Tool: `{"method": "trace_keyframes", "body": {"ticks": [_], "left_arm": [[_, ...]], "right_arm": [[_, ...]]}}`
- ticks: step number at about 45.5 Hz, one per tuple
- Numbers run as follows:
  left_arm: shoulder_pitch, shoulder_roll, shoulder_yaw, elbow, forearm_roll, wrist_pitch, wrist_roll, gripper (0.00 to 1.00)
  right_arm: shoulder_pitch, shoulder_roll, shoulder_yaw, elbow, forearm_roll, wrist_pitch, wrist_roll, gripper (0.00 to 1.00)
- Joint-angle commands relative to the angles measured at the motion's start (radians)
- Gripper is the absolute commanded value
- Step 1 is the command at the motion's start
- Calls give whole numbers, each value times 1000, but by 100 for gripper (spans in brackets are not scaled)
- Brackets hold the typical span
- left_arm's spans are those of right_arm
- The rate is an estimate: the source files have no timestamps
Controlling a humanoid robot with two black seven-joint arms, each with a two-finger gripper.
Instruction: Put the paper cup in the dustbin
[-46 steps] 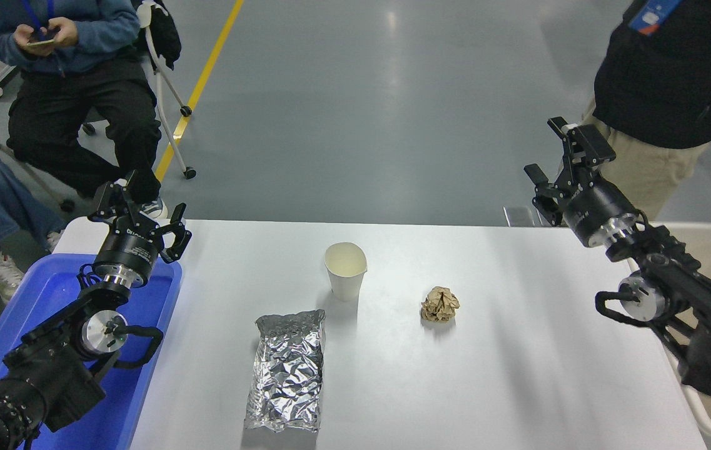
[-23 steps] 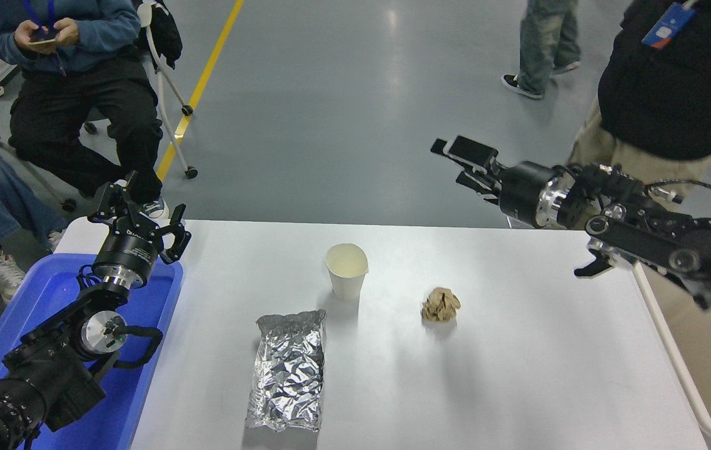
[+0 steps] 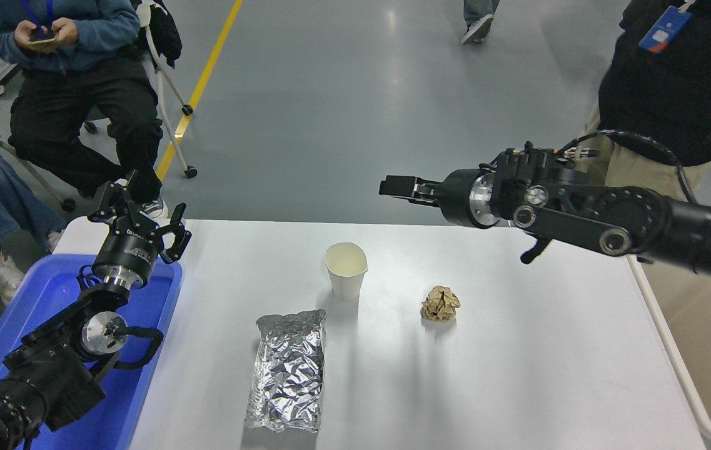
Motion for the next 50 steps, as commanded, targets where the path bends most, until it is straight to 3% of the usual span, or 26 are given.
{"method": "trace_keyframes", "body": {"ticks": [1,21,50], "left_arm": [[-1,0,0,0,0,0,0,100],[-1,0,0,0,0,-1,0,100],[-1,0,0,0,0,0,0,100]], "right_arm": [[12,169,-109,-118,-31,5,-17,99],[-91,220,-148,-323,-30,-10,-17,99],[-170,220,-3,-307,-14,4,-7,99]]}}
